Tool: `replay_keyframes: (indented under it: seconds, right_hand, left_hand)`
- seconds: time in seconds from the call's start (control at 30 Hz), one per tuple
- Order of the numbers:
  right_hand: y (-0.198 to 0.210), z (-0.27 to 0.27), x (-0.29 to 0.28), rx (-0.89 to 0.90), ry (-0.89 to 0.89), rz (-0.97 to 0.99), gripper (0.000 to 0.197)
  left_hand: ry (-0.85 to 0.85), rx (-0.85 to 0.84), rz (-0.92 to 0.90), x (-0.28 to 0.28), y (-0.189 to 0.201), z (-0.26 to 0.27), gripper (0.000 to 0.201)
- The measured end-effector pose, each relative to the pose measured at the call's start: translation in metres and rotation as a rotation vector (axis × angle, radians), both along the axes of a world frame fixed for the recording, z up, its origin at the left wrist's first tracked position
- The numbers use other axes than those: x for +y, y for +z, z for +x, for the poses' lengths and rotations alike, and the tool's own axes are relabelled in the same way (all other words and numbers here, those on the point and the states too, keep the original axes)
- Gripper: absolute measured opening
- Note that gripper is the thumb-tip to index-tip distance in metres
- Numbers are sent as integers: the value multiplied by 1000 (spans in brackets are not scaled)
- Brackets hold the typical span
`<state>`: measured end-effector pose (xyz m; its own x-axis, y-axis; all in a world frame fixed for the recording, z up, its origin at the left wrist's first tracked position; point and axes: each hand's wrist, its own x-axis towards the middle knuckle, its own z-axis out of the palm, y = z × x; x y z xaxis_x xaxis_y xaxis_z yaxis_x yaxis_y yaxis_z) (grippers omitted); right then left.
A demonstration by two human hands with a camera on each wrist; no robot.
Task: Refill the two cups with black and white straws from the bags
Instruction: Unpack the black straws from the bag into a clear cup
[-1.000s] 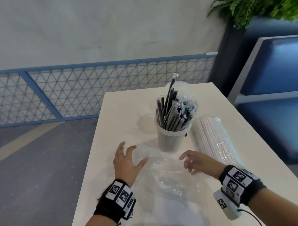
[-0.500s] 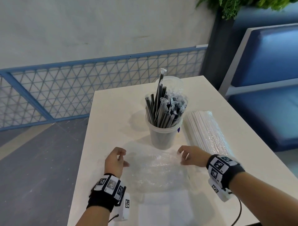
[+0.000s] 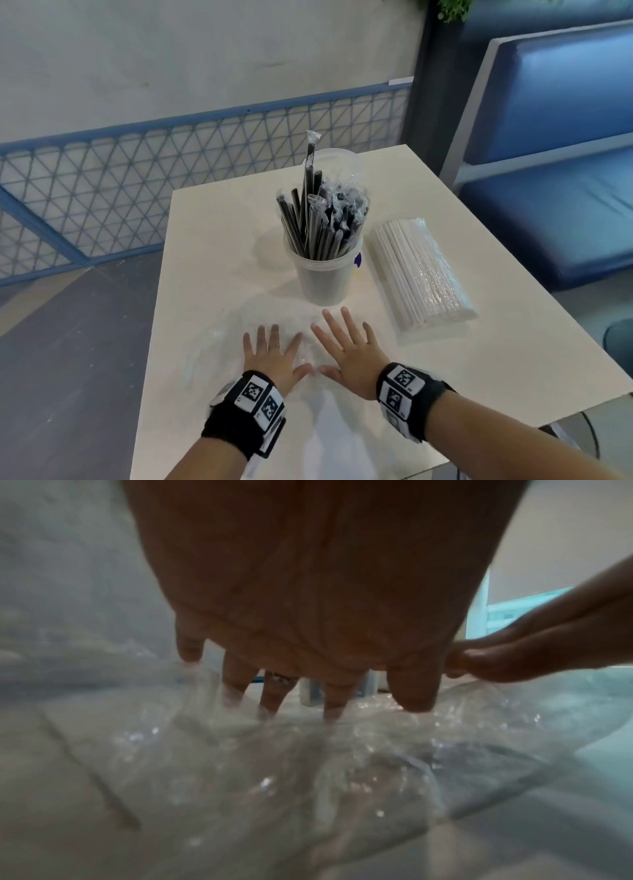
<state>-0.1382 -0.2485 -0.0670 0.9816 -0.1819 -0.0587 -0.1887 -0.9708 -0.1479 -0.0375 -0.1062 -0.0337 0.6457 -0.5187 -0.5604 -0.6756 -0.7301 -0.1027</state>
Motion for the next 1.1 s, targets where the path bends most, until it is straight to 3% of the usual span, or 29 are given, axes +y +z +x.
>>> replay_keyframes:
  seconds: [0.13, 0.23, 0.37, 0.43, 0.5, 0.57, 0.67, 0.77, 0.87, 0.93, 1.1]
  right_hand:
    - [-29, -10, -16, -16, 52, -85, 74]
    - [-35, -28, -40, 18, 112, -177, 66]
    - [-29, -40, -57, 131, 121, -184, 66]
    - [-20, -30, -49, 204, 99, -123, 78]
    - [-8, -15, -31, 201, 71, -95, 81]
    - [-3, -1, -10, 180, 54, -72, 85]
    - [-11, 6, 6, 230, -49, 28, 107]
    - [-25, 6, -1, 181, -80, 40, 101]
    - [-31, -2, -20, 223, -118, 50, 104]
    - [-17, -7, -31, 250, -112, 18, 106]
    - [-5, -31, -57, 495, -104, 160, 109]
  left_hand:
    - [18, 77, 12, -2, 0, -8, 65]
    - [43, 121, -1, 11, -10, 2, 77]
    - [19, 174, 25, 31, -15, 14, 125]
    - [-15, 140, -8, 30, -20, 18, 135]
    - [-146, 22, -95, 22, -18, 19, 131]
    - [-214, 20, -83, 13, -21, 15, 125]
    - [-159, 48, -185, 4, -43, 7, 121]
    - [-106, 64, -209, 5, -41, 13, 97]
    - [-86, 29, -186, 17, -37, 21, 86]
    - [-33, 176, -146, 25, -40, 24, 92]
    - [73, 227, -200, 32, -34, 26, 127]
